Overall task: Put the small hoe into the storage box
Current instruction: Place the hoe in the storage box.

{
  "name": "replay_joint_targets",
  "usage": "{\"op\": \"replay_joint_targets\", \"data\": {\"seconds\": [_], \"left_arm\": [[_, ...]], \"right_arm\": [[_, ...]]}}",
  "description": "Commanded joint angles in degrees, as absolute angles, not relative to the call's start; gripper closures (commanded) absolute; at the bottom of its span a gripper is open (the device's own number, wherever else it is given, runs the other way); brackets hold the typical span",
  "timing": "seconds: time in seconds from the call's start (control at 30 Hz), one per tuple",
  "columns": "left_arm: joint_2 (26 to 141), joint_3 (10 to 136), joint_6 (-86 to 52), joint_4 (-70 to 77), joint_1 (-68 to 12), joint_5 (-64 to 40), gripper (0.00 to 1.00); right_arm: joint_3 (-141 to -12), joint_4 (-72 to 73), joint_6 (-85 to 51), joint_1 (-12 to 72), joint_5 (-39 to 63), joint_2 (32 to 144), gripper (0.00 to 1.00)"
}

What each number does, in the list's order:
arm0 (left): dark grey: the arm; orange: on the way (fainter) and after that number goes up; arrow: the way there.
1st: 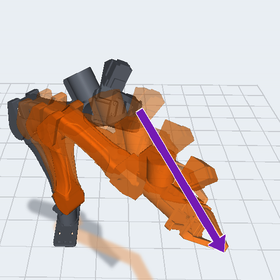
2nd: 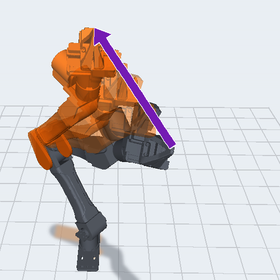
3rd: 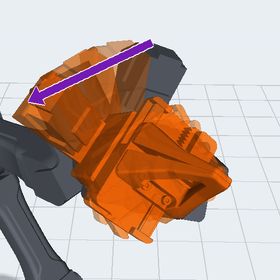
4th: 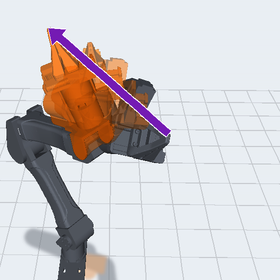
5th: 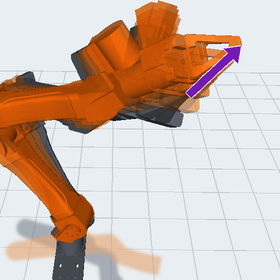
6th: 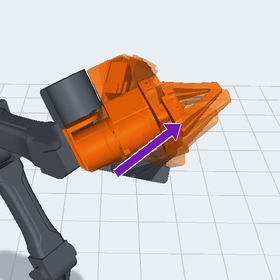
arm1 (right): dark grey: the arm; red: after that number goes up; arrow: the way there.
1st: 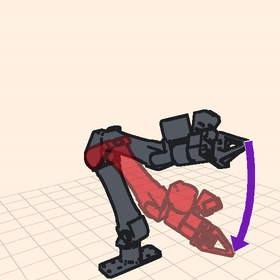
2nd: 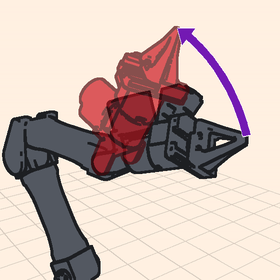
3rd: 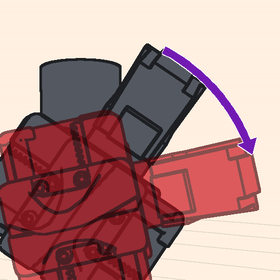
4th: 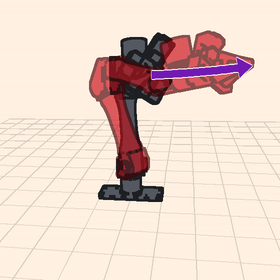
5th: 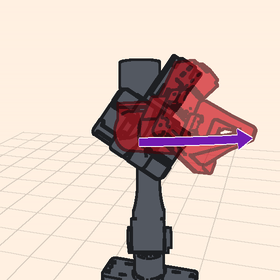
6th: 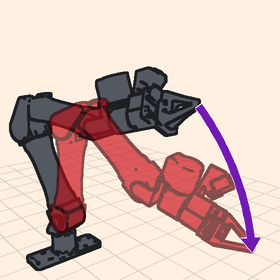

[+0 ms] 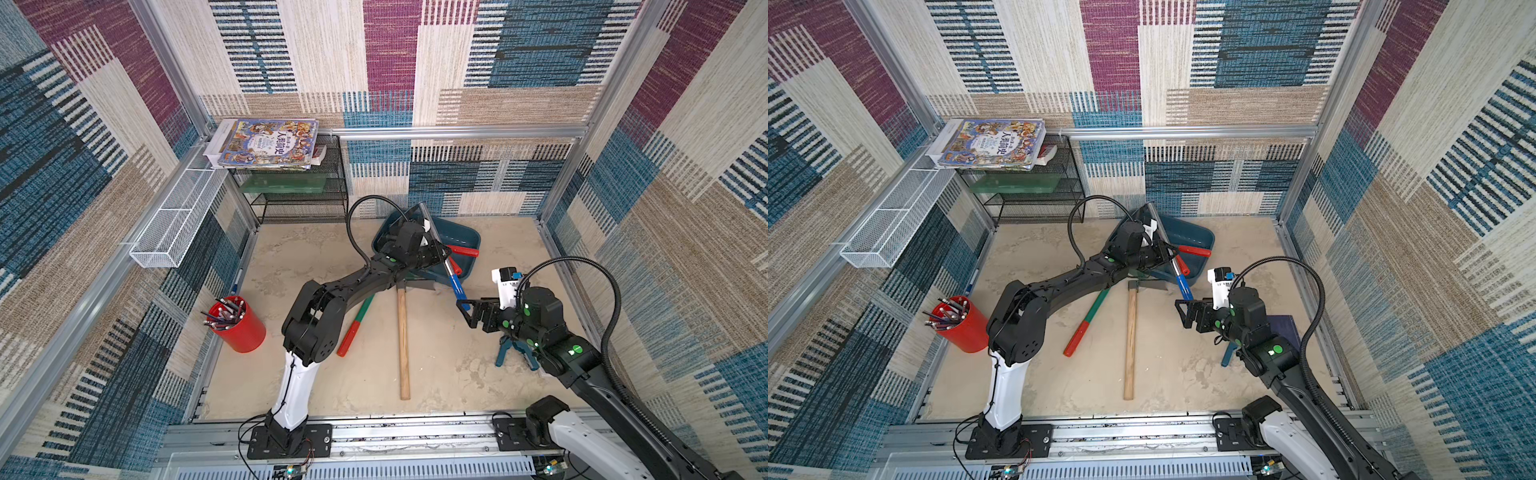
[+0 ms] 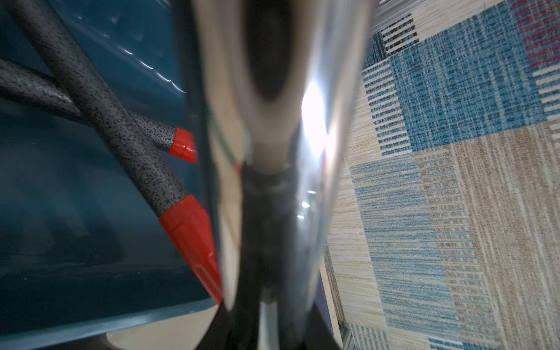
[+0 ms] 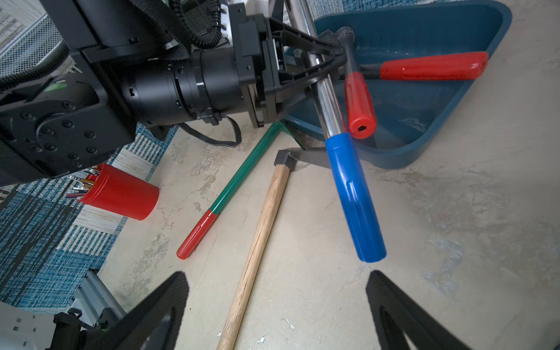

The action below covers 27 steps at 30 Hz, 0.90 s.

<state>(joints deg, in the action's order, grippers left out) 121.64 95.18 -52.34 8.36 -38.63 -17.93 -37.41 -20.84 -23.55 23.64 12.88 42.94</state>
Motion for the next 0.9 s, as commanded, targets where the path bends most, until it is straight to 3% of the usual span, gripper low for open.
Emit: {"op": "replay_joint_targets", "data": {"seconds": [0.0, 0.87], "left_arm": [[122.4, 94.7, -56.0, 18.0, -38.3, -15.1, 1.00], [126.3, 92.3, -75.4, 39.3, -38.7, -9.0, 1.00]], "right_arm": [[-37.4, -20.1, -23.6, 23.5, 12.3, 43.0, 0.04], [-36.8, -19.9, -23.6, 22.0, 14.2, 43.2, 0.04]]}}
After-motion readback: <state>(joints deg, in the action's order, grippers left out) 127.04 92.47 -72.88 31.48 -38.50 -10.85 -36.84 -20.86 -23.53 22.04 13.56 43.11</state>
